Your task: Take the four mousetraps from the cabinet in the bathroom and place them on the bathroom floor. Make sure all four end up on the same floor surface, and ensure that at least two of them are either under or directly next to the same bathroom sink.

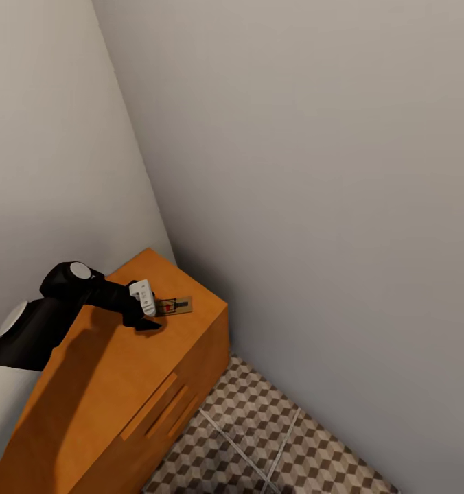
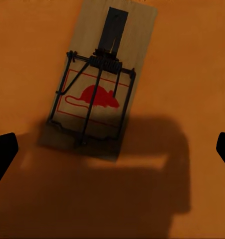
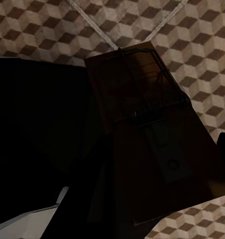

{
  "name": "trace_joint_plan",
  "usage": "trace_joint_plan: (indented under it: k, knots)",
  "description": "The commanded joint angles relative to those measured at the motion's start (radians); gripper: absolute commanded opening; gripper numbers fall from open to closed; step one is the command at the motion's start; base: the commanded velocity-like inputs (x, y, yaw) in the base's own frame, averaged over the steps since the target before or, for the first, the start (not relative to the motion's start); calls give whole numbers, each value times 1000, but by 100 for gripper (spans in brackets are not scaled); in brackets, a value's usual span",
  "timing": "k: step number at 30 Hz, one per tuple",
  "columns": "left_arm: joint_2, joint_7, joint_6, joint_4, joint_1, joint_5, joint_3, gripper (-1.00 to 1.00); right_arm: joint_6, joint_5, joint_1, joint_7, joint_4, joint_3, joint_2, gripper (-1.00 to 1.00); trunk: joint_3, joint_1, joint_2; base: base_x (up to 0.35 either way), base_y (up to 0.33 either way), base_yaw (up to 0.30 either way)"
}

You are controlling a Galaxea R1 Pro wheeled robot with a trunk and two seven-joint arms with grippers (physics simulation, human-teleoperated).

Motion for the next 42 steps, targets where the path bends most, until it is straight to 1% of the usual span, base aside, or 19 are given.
trace_joint_plan:
  k: [1, 21, 29, 36, 42]
  knots:
    - [1, -6, 11, -1, -1, -5, -2, 100, -1, 6, -1, -12, 1, 6, 0, -100, -1, 1, -2, 0, 0, 0]
    - [1, -5, 12, -3, -1, -7, 0, 100, -1, 6, -1, -12, 1, 6, 0, -100, -1, 1, -2, 0, 0, 0]
    - [-6, -3, 13, -1, -2, -36, 3, 100, -1, 6, -1, -12, 1, 6, 0, -100, -1, 1, -2, 0, 0, 0]
    - [-15, -2, 14, -1, -1, -43, 4, 100, -1, 6, -1, -11, 1, 6, 0, -100, -1, 1, -2, 0, 0, 0]
    - [-16, -2, 14, -2, -1, -44, 4, 100, -1, 6, -1, -11, 1, 6, 0, -100, -1, 1, -2, 0, 0, 0]
